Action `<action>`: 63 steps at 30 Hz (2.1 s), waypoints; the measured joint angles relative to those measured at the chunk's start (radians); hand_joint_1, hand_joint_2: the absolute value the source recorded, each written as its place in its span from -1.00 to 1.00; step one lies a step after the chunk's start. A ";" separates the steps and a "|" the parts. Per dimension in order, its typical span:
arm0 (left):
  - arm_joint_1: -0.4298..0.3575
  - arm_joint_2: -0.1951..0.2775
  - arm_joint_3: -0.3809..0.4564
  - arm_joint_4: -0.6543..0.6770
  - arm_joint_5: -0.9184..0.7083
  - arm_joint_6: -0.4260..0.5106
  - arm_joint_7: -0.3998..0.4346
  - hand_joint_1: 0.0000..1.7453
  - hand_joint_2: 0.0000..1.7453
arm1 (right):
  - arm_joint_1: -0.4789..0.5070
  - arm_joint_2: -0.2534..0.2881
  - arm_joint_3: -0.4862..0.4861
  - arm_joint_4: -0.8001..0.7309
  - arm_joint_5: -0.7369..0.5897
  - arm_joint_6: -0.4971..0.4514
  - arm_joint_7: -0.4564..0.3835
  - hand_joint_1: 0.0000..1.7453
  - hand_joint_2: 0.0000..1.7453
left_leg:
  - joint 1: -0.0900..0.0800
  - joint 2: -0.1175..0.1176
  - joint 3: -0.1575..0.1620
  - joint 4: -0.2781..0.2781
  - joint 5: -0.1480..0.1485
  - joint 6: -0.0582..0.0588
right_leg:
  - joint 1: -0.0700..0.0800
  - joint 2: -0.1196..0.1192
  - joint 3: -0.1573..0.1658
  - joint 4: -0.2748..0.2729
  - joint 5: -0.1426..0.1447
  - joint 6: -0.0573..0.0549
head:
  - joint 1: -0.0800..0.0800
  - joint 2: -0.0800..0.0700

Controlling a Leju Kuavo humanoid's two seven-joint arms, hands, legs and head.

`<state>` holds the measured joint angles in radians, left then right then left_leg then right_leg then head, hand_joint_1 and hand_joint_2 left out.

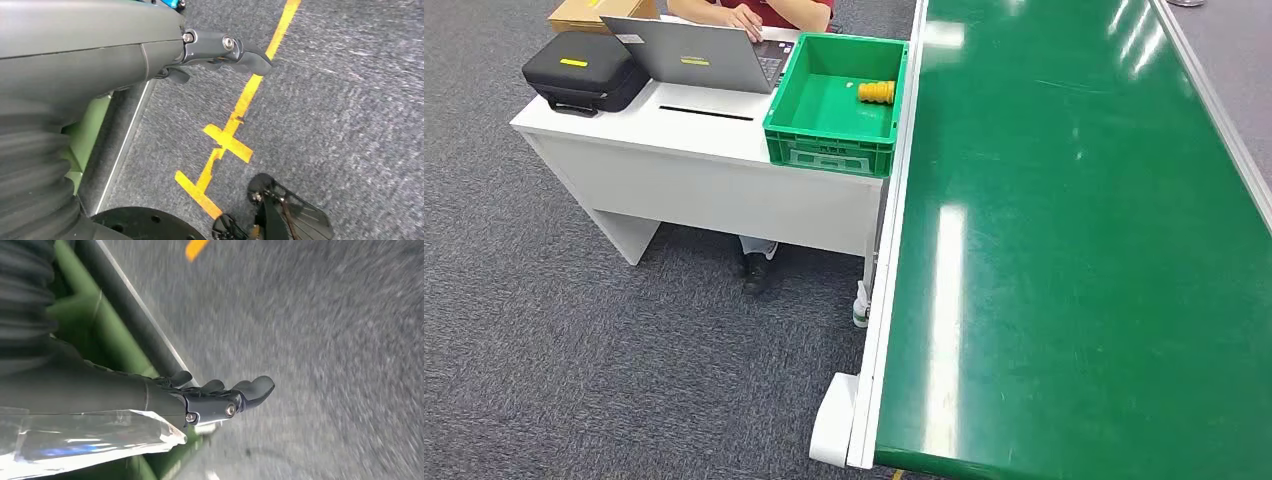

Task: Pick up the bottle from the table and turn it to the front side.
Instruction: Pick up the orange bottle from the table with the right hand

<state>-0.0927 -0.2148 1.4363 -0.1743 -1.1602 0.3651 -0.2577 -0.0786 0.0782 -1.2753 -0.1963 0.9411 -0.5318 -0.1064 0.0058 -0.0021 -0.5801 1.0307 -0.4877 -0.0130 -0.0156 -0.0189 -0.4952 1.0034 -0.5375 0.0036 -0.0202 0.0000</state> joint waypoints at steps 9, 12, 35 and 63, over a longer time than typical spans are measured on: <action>-0.001 0.000 0.001 0.000 0.006 -0.056 -0.039 -1.00 1.00 | -0.007 -0.011 -0.052 0.000 -0.017 0.111 -0.037 -1.00 0.00 | 0.000 0.000 0.000 0.000 0.000 0.000 | 0.000 0.000 0.000 0.000 0.000 0.000 | 0.000 0.000; -0.001 0.001 0.000 0.000 -0.007 -0.104 -0.035 -1.00 1.00 | -0.008 -0.013 -0.055 0.000 -0.022 0.193 -0.058 -1.00 -1.00 | 0.000 0.000 0.000 0.000 0.000 0.000 | 0.000 0.000 0.000 0.000 0.000 0.000 | 0.000 0.000; -0.099 0.215 -0.150 -0.007 -0.171 -0.436 0.059 -1.00 1.00 | -0.026 -0.067 -0.047 -0.002 0.004 0.416 -0.185 -1.00 1.00 | 0.002 0.000 0.001 0.000 0.001 0.000 | 0.001 0.000 0.002 0.001 0.000 0.000 | 0.004 0.000; -0.100 0.215 -0.164 -0.007 -0.185 -0.380 0.098 -1.00 1.00 | -0.027 -0.018 0.050 -0.002 0.114 0.288 -0.044 -1.00 1.00 | 0.001 0.000 0.002 0.000 0.001 0.000 | 0.000 0.000 0.002 0.001 0.000 0.000 | 0.004 0.000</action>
<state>-0.1925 0.0004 1.2727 -0.1816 -1.3448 -0.0145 -0.1595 -0.1054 0.0603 -1.2250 -0.1980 1.0549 -0.2441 -0.1501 0.0069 -0.0021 -0.5781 1.0308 -0.4866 -0.0128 -0.0152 -0.0191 -0.4933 1.0047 -0.5374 0.0035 -0.0165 0.0000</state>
